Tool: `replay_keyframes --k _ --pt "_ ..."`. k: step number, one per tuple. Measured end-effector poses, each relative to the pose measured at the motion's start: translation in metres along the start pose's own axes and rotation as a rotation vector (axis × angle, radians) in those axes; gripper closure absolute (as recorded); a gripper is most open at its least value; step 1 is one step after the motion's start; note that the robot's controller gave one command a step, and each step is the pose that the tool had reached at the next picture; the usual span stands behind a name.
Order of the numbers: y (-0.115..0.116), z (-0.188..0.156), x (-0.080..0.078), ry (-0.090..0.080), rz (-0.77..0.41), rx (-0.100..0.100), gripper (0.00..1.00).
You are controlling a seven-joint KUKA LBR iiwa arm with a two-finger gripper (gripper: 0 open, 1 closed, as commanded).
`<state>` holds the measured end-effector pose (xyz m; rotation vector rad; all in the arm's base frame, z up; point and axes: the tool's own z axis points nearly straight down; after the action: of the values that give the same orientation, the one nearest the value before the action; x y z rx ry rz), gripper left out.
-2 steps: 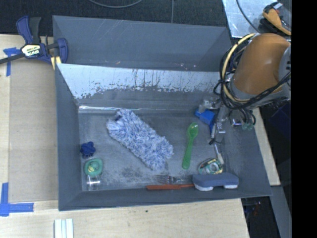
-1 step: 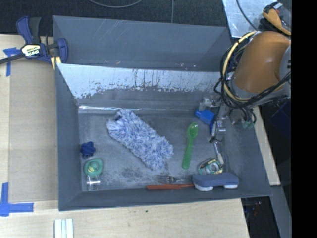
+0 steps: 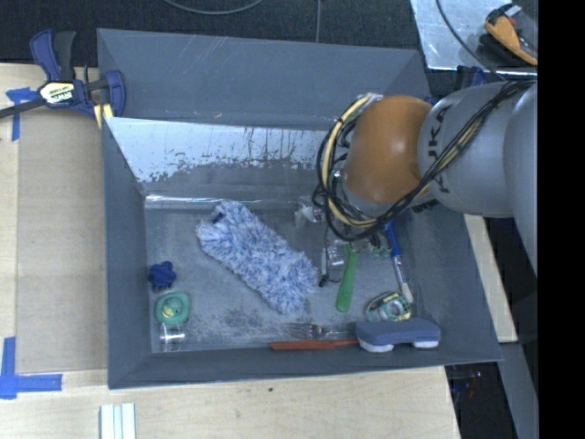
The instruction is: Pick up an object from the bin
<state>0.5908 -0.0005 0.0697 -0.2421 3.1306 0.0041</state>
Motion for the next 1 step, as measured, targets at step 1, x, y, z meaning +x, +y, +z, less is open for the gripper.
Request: replay_keyframes --k 1 --pt "0.0160 -0.0506 0.0096 -0.013 0.065 0.009 0.00"
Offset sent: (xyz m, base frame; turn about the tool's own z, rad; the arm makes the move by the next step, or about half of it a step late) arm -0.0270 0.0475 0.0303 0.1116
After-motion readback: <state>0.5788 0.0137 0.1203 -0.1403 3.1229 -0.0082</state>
